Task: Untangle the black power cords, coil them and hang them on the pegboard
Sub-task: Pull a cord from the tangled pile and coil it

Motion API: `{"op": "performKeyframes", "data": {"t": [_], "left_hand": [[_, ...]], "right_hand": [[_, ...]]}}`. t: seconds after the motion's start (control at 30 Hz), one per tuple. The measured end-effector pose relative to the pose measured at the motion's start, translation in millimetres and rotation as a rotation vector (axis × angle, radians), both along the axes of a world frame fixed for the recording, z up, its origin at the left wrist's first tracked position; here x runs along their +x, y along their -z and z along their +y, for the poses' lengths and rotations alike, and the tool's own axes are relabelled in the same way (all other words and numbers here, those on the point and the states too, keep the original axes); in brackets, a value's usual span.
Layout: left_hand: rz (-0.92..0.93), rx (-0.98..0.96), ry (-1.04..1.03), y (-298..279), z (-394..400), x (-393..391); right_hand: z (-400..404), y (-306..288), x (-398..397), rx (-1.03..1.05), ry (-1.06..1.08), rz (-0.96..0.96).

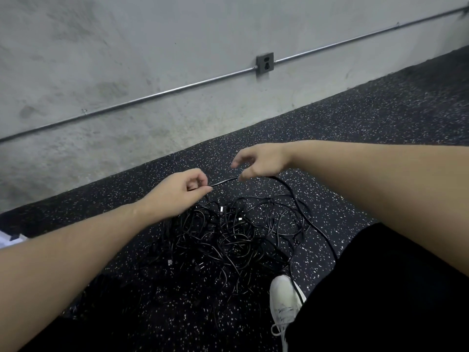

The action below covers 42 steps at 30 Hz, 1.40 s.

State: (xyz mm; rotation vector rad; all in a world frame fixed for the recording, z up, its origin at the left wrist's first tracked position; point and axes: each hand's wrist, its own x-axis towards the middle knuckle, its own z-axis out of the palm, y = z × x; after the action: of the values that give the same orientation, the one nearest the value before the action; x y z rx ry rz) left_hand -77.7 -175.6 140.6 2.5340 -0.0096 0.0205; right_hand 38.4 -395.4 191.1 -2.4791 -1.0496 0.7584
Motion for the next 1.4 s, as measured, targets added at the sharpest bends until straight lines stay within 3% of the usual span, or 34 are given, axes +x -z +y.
{"op": "performKeyframes", "data": {"t": [0.2, 0.37, 0.47, 0.7, 0.83, 1.0, 1.17, 1.3, 1.4], "left_hand": [[-0.053, -0.13, 0.097, -10, -30, 9], [0.041, -0.262, 0.095, -10, -29, 7], [0.14, -0.184, 0.089, -12, -27, 2], [0.407, 0.163, 0.027, 19, 17, -5], [0.341, 0.149, -0.052, 22, 30, -8], [0.177, 0.121, -0.122, 7, 30, -8], [0.048, -0.042, -0.081, -16, 3, 4], [0.026, -0.112, -0.064, -29, -8, 11], [0.086, -0.139, -0.021, -27, -5, 8]], "right_hand": [[20, -2, -15, 0.137, -0.058, 0.182], [27, -10, -17, 0.019, -0.133, 0.047], [22, -14, -17, 0.069, -0.125, 0.032], [14, -24, -13, 0.464, 0.068, 0.153], [18, -18, -8, 0.473, 0.152, 0.065], [18, -5, -1, 0.247, 0.128, -0.127], [30, -7, -16, 0.142, -0.049, -0.107], [43, -11, -28, 0.212, -0.079, 0.109], [46, -16, -30, 0.212, -0.102, 0.023]]}}
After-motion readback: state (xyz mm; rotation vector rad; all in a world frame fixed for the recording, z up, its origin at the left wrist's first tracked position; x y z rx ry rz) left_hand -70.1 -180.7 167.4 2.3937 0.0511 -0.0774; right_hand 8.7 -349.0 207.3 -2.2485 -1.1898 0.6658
